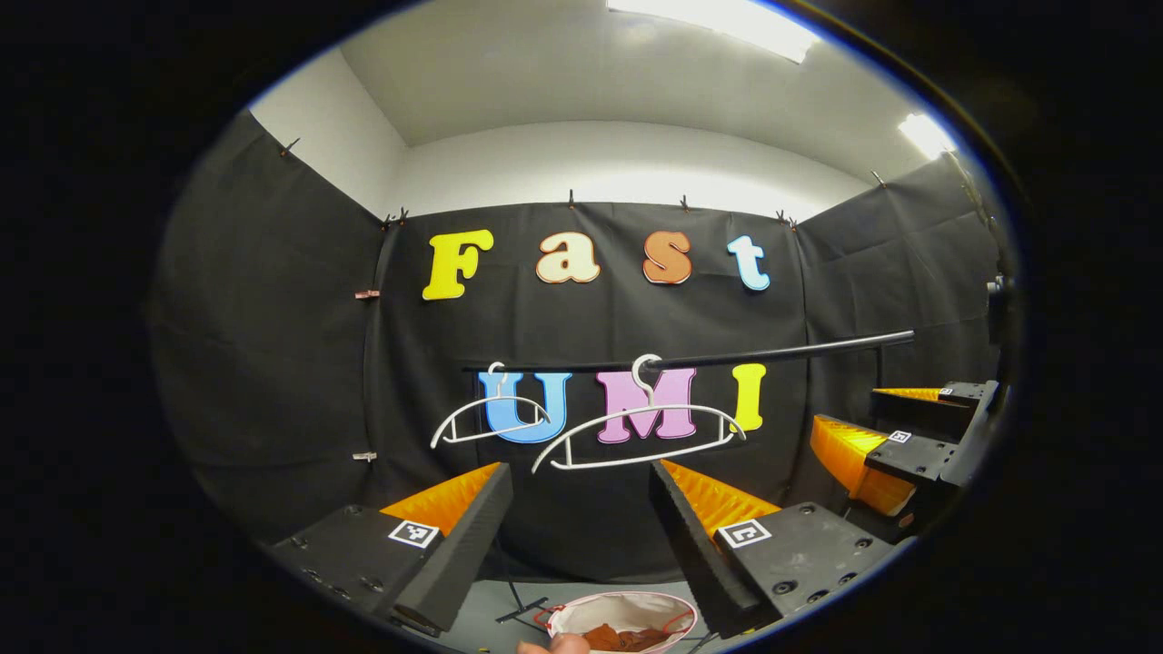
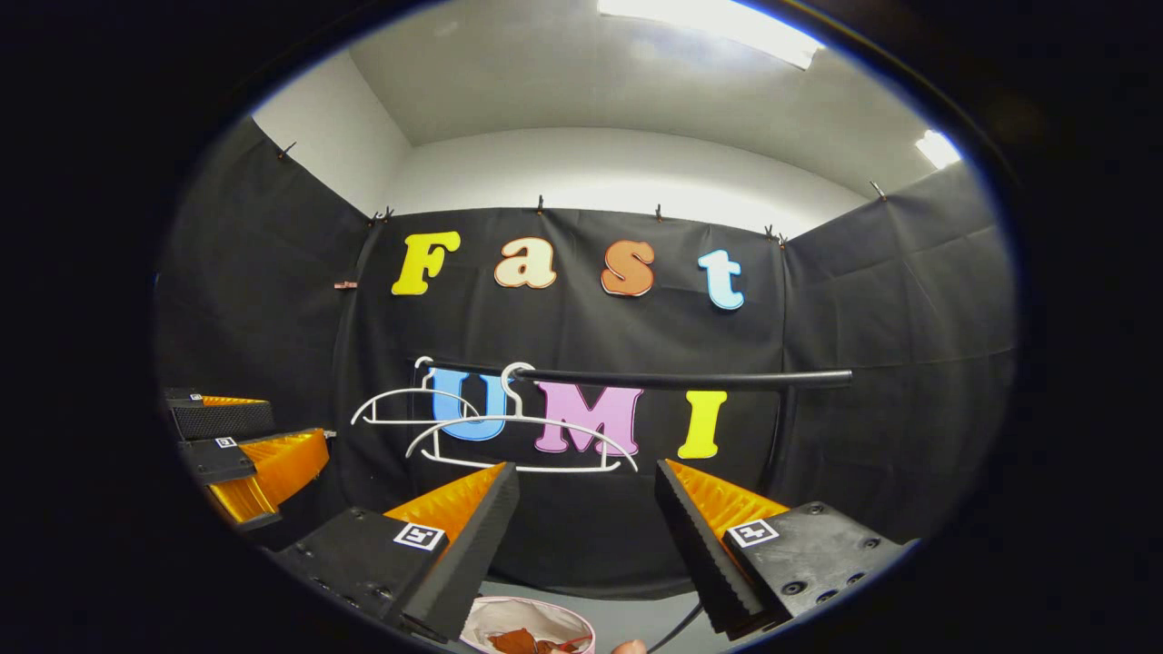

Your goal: Grasp the clothes on the hanger with both hands and then place them into the laundry hamper below.

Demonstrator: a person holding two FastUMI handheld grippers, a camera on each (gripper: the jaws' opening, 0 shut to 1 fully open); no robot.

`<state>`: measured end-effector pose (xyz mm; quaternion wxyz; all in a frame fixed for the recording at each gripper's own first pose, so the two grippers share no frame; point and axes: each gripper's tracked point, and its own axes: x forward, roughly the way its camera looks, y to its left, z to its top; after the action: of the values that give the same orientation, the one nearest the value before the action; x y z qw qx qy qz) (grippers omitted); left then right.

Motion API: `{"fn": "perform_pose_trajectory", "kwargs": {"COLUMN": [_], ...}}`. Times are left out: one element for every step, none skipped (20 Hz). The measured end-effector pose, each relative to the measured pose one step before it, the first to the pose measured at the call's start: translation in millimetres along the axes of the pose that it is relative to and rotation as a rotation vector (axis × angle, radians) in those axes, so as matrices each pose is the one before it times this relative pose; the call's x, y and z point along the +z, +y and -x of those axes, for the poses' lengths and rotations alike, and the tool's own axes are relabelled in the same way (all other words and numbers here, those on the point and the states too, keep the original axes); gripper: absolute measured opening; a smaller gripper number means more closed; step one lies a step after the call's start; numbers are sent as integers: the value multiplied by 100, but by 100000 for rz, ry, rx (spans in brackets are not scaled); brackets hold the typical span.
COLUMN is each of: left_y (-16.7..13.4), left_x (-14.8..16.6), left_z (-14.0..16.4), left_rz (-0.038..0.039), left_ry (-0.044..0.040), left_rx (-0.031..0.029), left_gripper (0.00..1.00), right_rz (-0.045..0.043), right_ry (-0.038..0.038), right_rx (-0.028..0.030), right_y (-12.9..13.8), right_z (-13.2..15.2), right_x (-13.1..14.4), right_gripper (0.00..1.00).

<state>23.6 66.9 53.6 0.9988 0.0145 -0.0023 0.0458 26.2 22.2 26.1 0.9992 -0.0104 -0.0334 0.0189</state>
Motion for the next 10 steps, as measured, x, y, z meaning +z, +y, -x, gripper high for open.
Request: {"fn": "perform_pose_trajectory", "kwargs": {"left_y": [40,42,-15,5,-84,-83,7,17,45,0], "left_x": [-93,97,-6,80,-9,3,-71,34,-43,63], "left_z": [71,35,-10,-66,-47,-100,31,53,62,19], "left_rz": [-166,-151,-75,-6,88,61,-71,-165,-123,-85], "left_ry": [269,-48,-140,-220,-229,34,146,116,203,4], "left_rx": [-63,-5,-9,-73,-274,-273,-91,-69,53,-109], "left_gripper": [95,95,95,95,95,95,95,95,95,95], "right_rz": [-3,-170,-113,-33,-23,-26,-72,-219,-148,-170], "right_ry": [156,-16,-41,-183,-3,218,219,19,47,5], "right_rx": [-107,-278,-213,-401,-184,-116,-104,-161,-208,35], "right_y": [-32,-121,-33,-94,-55,-44,-8,-63,-28,4], "right_z": [13,10,13,-42,-62,-13,29,42,47,-67], "right_x": [-40,-31,14,-22,-31,-98,-71,28,5,-31], "right_gripper": [97,97,97,97,97,97,97,97,97,97]}}
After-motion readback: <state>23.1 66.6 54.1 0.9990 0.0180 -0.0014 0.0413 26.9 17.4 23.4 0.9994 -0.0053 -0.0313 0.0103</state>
